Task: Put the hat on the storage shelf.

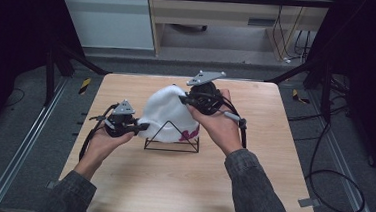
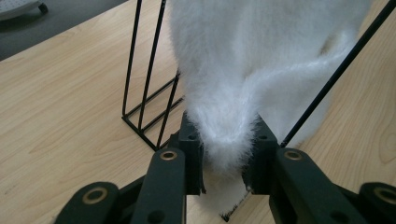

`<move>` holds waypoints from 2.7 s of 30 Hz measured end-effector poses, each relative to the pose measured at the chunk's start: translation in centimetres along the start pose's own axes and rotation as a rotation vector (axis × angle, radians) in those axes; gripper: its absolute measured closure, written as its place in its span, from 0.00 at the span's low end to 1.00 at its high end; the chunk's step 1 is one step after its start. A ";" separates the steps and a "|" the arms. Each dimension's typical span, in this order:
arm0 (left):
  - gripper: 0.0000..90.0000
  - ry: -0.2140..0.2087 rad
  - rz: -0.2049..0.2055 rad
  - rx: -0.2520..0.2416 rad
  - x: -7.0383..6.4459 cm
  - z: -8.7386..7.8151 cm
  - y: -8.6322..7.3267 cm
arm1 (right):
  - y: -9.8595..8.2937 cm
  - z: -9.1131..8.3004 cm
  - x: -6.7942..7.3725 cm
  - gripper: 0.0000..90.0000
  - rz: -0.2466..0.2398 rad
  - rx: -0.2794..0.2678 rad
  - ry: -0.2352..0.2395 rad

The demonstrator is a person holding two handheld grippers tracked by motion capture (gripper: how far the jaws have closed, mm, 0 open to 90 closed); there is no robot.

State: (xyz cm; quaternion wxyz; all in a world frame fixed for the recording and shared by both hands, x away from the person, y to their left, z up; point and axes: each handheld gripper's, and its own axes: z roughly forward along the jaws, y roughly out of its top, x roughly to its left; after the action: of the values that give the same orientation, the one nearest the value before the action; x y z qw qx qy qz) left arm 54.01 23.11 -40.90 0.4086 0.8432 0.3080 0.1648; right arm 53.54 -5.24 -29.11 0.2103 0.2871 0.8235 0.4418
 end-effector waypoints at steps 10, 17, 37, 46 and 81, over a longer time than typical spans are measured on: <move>0.80 -0.002 0.002 0.023 0.2 0.3 -1.0 | -0.7 1.1 0.6 0.91 0.001 0.047 0.017; 0.80 -0.016 -0.016 0.027 0.3 0.5 -2.3 | -1.2 1.6 0.9 0.91 0.001 0.054 0.033; 0.79 -0.028 -0.048 0.031 0.4 0.5 -3.5 | -2.6 1.8 1.7 0.87 0.012 0.069 0.070; 0.75 -0.001 -0.035 0.004 0.1 -0.4 -3.5 | -3.3 1.3 1.8 0.83 0.021 0.074 0.068; 0.07 0.158 -0.061 0.100 -0.9 -1.9 -8.5 | -5.1 -1.8 2.5 0.43 0.082 0.028 0.045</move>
State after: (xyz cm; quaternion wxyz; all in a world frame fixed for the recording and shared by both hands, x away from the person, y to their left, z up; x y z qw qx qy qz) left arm 49.08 27.71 -46.47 0.3453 0.8370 0.3728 0.2029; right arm 49.13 -6.97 -32.67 0.1692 0.3134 0.8218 0.4448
